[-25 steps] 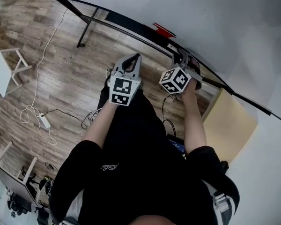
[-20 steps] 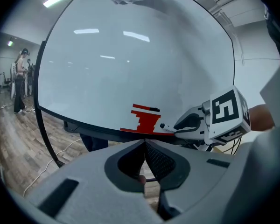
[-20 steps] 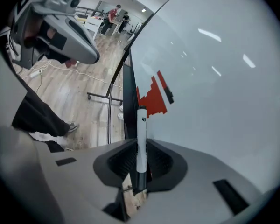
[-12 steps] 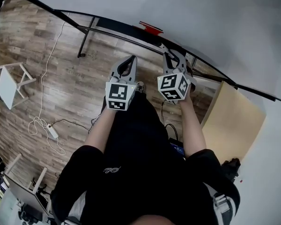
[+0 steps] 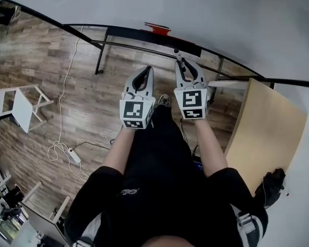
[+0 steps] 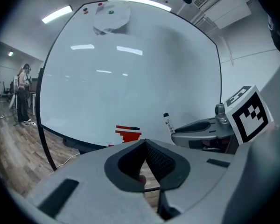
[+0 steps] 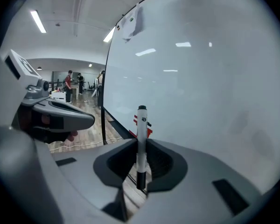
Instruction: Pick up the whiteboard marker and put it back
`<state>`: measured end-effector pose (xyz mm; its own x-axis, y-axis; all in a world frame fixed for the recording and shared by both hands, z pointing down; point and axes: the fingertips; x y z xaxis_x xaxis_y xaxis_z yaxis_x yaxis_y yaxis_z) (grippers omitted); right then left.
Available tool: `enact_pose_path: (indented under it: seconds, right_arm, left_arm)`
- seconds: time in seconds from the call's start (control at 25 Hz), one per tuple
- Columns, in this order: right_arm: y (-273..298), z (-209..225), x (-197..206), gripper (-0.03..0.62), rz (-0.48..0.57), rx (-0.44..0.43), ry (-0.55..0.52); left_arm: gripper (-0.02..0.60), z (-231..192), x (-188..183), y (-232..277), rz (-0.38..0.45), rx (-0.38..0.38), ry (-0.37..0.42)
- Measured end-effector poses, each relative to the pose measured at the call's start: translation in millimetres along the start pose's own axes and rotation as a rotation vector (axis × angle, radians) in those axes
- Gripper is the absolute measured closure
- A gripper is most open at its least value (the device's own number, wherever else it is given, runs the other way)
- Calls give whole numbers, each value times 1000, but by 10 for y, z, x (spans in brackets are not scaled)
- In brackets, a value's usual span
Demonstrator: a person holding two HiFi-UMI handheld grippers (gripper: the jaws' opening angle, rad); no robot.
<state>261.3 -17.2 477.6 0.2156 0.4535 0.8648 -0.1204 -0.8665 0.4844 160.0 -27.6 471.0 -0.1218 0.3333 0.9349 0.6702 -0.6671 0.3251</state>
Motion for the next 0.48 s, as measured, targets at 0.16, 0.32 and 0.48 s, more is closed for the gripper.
enact_pose_path:
  seconds: [0.16, 0.32, 0.48]
  right_arm:
    - [-266, -85, -90, 539, 49, 53, 44]
    - [-525, -175, -183, 539, 89, 100, 89]
    - [-840, -328, -265, 539, 147, 156, 106]
  left_arm:
    - [575, 122, -110, -194, 22, 53, 23]
    - [575, 197, -228, -456, 59, 91, 61]
    - [575, 326, -346, -775, 115, 129, 166]
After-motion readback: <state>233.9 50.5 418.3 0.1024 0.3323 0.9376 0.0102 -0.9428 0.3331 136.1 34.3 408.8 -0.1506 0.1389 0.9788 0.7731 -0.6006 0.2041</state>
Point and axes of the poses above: the fingertips, and each gripper's own axes: y forward along the fingers, z to its right, x out of its underside, and after that the axes turned 5 degrees about -x, right-handed
